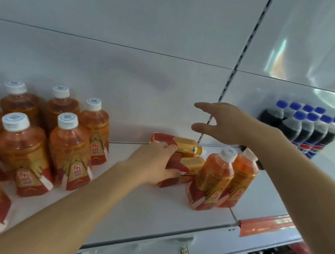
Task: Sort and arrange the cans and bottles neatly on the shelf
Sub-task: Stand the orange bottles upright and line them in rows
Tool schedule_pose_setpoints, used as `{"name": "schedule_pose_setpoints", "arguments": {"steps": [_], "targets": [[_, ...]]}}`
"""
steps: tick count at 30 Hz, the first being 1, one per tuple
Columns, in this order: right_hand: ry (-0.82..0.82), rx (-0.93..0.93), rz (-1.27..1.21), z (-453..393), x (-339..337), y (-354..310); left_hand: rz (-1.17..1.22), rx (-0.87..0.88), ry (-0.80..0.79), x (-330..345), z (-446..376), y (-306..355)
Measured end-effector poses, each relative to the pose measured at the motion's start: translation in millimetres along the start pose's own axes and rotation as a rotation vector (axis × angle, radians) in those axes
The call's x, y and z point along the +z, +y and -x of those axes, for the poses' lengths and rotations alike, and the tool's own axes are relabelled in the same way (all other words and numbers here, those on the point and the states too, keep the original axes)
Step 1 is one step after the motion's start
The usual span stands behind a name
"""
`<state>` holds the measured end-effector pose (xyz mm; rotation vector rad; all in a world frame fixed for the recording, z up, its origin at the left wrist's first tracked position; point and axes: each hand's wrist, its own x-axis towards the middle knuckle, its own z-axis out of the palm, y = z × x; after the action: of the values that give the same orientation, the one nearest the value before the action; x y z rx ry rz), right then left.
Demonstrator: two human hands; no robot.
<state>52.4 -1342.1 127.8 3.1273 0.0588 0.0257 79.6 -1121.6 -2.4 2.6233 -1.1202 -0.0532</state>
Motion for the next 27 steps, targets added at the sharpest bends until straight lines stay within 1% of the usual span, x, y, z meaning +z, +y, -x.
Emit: {"name": "schedule_pose_setpoints", "arguments": {"steps": [5, 9, 12, 15, 17, 19, 22, 27], "targets": [[-0.078, -0.023, -0.071, -20.9, 1.7, 34.4, 0.041, -0.043, -0.148, 21.3, -26.3, 15.9], [-0.104, -0.089, -0.076, -39.9, -0.6, 49.9, 0.041, -0.056, -0.137, 22.4, -26.5, 8.1], [-0.138, -0.137, -0.086, -53.6, 3.1, 57.0, 0.103, -0.091, -0.068, 19.0, -11.1, -6.8], [-0.222, -0.181, -0.078, -68.9, 15.0, 60.1, 0.303, -0.138, 0.042, 16.8, 11.0, -21.6], [-0.284, -0.211, -0.067, -80.0, 21.0, 62.2, 0.454, -0.173, 0.151, 19.7, 27.6, -29.3], [-0.338, -0.219, -0.074, -90.4, 25.9, 64.1, 0.54, -0.178, 0.244, 24.6, 42.2, -35.0], [-0.412, -0.239, -0.076, -100.8, 38.4, 63.7, 0.566, -0.184, 0.313, 33.9, 57.8, -38.5], [-0.559, -0.257, 0.039, -104.1, 60.9, 54.9, 0.544, -0.238, 0.346, 34.6, 75.0, -47.7]]}}
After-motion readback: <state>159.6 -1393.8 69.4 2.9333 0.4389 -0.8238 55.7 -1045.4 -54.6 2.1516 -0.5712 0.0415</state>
